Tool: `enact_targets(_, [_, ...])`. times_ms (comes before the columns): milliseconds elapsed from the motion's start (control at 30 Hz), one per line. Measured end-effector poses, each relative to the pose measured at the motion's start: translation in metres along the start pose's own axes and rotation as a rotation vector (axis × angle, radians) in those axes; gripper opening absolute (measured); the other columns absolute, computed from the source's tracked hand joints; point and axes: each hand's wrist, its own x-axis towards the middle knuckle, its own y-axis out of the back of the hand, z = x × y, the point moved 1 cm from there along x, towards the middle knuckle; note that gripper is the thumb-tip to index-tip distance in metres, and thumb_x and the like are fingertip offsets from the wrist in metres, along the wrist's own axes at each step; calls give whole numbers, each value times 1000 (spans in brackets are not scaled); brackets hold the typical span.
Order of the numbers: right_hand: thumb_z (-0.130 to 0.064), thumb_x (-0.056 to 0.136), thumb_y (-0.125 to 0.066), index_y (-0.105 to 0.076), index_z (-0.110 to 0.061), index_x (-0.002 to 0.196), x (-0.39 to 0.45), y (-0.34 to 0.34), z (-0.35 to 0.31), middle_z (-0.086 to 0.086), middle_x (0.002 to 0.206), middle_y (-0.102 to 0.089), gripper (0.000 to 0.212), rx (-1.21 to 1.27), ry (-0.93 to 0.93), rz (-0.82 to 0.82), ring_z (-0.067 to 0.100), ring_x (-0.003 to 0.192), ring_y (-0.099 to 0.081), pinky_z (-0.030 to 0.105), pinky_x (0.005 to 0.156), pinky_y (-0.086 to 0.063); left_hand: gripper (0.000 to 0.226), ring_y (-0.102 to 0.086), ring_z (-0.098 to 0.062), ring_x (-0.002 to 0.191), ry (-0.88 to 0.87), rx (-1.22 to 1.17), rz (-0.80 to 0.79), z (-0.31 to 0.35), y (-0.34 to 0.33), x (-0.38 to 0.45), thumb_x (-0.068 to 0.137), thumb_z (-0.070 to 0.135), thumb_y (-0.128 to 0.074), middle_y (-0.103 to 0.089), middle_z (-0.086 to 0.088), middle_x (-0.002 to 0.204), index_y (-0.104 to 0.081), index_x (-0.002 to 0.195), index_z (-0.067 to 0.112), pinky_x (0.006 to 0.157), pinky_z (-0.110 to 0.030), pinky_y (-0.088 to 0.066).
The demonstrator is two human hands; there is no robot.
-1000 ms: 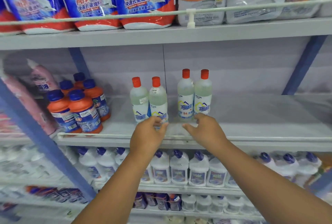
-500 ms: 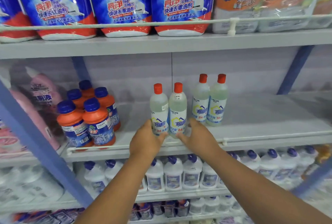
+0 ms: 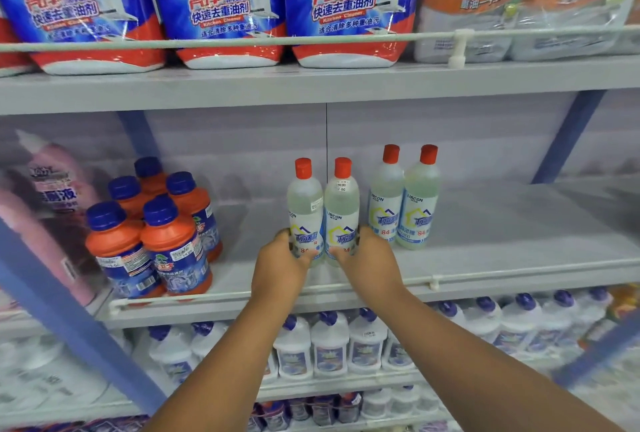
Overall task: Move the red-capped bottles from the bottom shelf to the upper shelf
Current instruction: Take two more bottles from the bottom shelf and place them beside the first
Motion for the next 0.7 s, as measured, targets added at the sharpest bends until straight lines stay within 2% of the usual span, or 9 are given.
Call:
enact_targets(233, [-28, 89, -75, -60, -8, 107, 22, -7, -5, 9, 104, -72, 31, 10, -48, 23, 30, 96, -69, 27, 71, -46, 41, -62, -14, 84, -9, 26, -28, 5, -8, 25, 88, 28, -75, -74, -1, 106, -62, 125, 16, 74, -24, -45])
enact_targets(467, [-29, 88, -75, -58, -8, 111, 29, -10, -6, 12, 107, -72, 36, 8, -78, 32, 33, 97, -69, 30, 73, -49, 43, -70, -22, 97, -22, 45, -36, 5, -11, 34, 86, 29, -77, -75, -3, 109, -63, 125, 15, 76, -24, -48])
enact_targets(700, [-31, 92, -72, -60, -5, 109, 19, 0, -12, 11, 104, -71, 32, -32, -69, -8, 31, 96, -68, 26, 70, -41, 46, -70, -21, 102, -36, 65, -118, 5, -1, 34, 86, 32, -76, -73, -1, 111, -60, 126, 16, 79, -26, -50])
